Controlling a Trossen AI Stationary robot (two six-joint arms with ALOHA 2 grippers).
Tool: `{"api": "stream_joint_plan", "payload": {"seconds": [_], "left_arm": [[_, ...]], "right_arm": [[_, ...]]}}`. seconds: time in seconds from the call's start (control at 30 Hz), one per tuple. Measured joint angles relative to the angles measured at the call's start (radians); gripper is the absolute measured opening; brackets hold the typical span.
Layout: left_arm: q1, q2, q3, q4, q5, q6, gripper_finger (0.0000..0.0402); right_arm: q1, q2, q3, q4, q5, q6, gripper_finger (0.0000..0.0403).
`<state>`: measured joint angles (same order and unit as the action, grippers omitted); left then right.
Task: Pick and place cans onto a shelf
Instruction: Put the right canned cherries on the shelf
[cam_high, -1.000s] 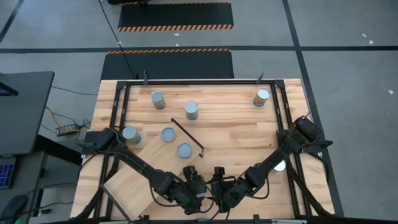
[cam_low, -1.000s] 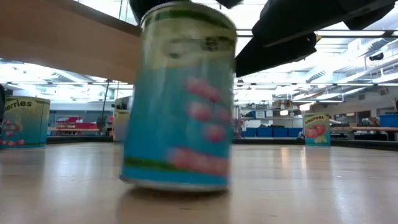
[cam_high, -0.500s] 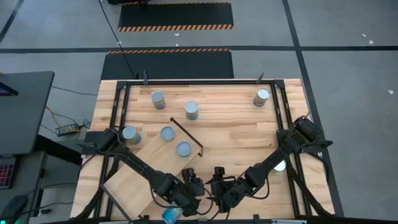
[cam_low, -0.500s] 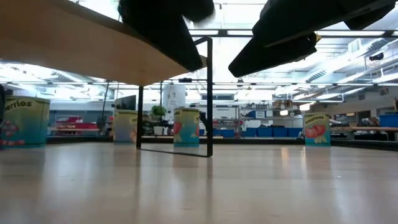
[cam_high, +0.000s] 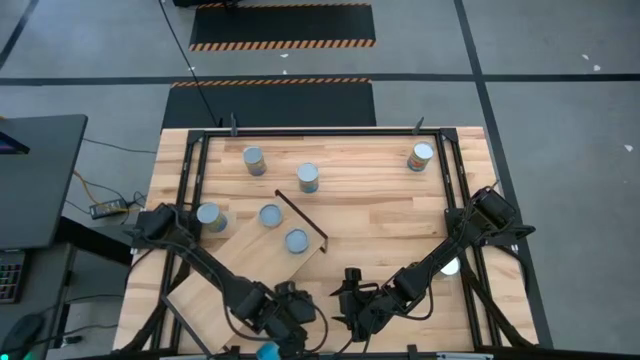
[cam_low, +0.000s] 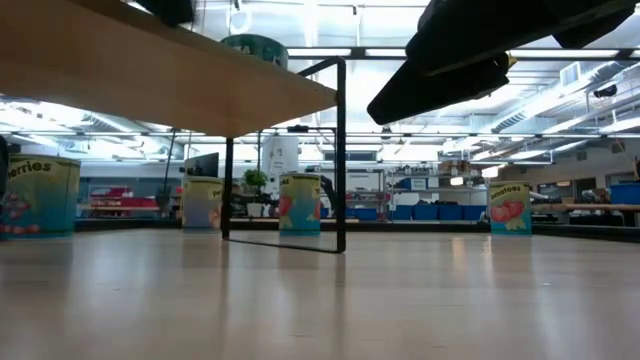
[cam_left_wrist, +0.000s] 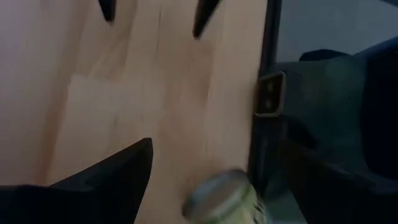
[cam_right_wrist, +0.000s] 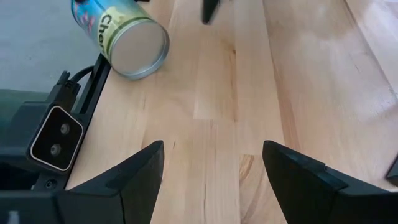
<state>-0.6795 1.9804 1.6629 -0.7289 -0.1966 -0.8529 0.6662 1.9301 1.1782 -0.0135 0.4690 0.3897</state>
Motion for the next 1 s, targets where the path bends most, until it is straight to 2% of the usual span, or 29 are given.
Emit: {"api": "stream_joint_plan", "payload": {"seconds": [0.2, 0.3, 0.57, 1.0], "left_arm": [[-0.047, -0.001, 0.107, -0.117, 0.039, -0.19, 0.035], [-0.074, -0.001, 0.147, -0.119, 0.041, -0.272, 0.035], [-0.141, 0.039, 0.158, -0.107, 0.021, -0.444, 0.035], [-0.145, 0.11, 0.158, -0.16, -0.008, -0.5, 0.035]], "right_arm": [[0.001, 0.0, 0.0, 0.001, 0.0, 0.003, 0.0279], [0.005, 0.0, 0.0, 0.001, 0.0, 0.008, 0.0279], [0.04, 0.0, 0.0, 0.002, 0.013, 0.066, 0.0279], [0.058, 0.0, 0.0, 0.03, 0.038, 0.089, 0.0279]]}}
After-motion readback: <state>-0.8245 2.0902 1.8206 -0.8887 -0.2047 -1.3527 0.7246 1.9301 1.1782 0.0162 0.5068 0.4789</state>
